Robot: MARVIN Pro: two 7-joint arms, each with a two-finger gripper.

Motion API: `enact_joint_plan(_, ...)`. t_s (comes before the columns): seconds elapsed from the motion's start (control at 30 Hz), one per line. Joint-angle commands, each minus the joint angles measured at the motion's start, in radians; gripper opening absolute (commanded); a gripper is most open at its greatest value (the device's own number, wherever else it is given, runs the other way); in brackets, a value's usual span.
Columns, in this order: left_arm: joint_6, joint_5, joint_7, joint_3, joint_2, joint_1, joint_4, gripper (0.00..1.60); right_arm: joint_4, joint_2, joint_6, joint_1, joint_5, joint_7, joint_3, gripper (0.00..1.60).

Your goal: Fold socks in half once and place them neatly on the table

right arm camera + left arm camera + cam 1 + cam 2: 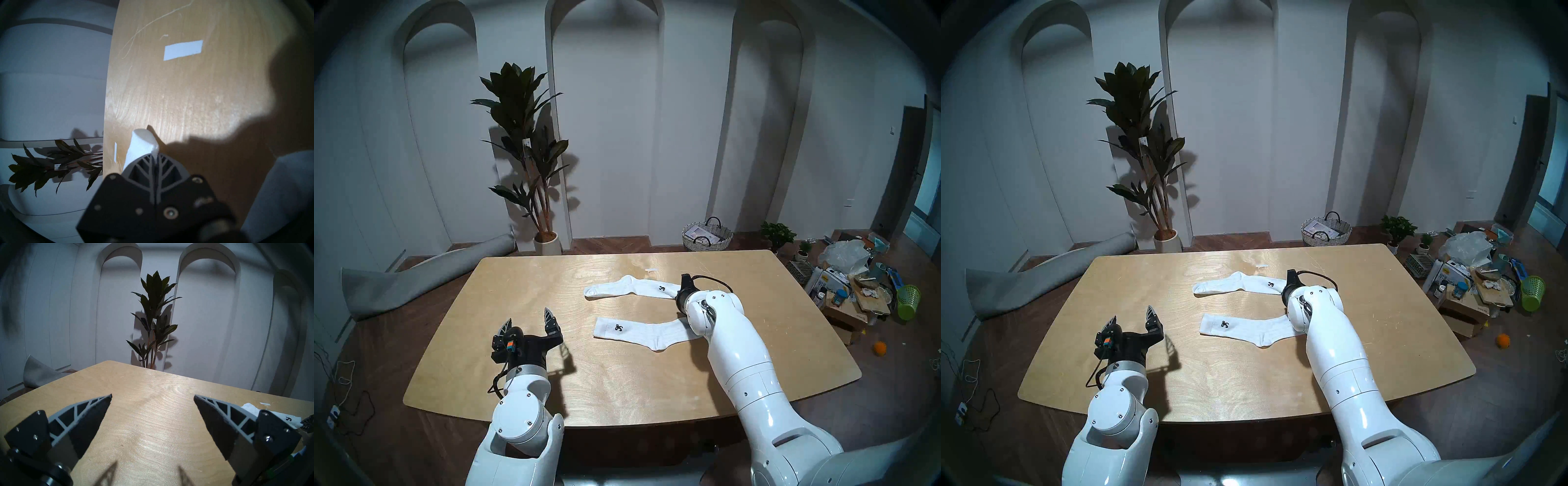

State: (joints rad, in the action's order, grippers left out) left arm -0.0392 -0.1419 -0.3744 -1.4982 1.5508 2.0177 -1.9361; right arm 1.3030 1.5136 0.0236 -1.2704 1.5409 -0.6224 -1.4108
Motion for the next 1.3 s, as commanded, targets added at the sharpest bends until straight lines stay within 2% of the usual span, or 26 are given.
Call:
enact_joint_plan(0.0,-0.016,0.0,-0.002,0.003,0.007,-0.006,-0.023,1.6,0.027,-0.032,0.029,0.077,-0.026,0.061,0.013,0.0)
enact_joint_plan(0.17,-0.022,-0.002,-0.003,0.0,0.011,-0.002,-0.023,1.6,0.01,-0.015,0.052,0.146,-0.04,0.073,0.045,0.0)
enact_joint_plan(0.23,-0.023,-0.002,-0.004,-0.002,0.011,-0.001,-0.023,1.6,0.017,-0.009,0.057,0.144,-0.046,0.075,0.053,0.0)
enact_joint_plan(0.43,-0.041,-0.009,-0.016,-0.025,0.019,0.017,-0.034,1.6,-0.037,0.005,0.095,0.209,-0.095,0.099,0.145,0.0)
enact_joint_plan(0.7,-0.076,-0.018,-0.04,-0.049,0.034,0.052,-0.053,1.6,-0.115,0.026,0.125,0.279,-0.139,0.124,0.223,0.0)
enact_joint_plan(1.27,-0.133,-0.017,-0.094,-0.057,0.052,0.098,-0.076,1.6,-0.204,0.063,0.209,0.348,-0.184,0.179,0.345,0.0)
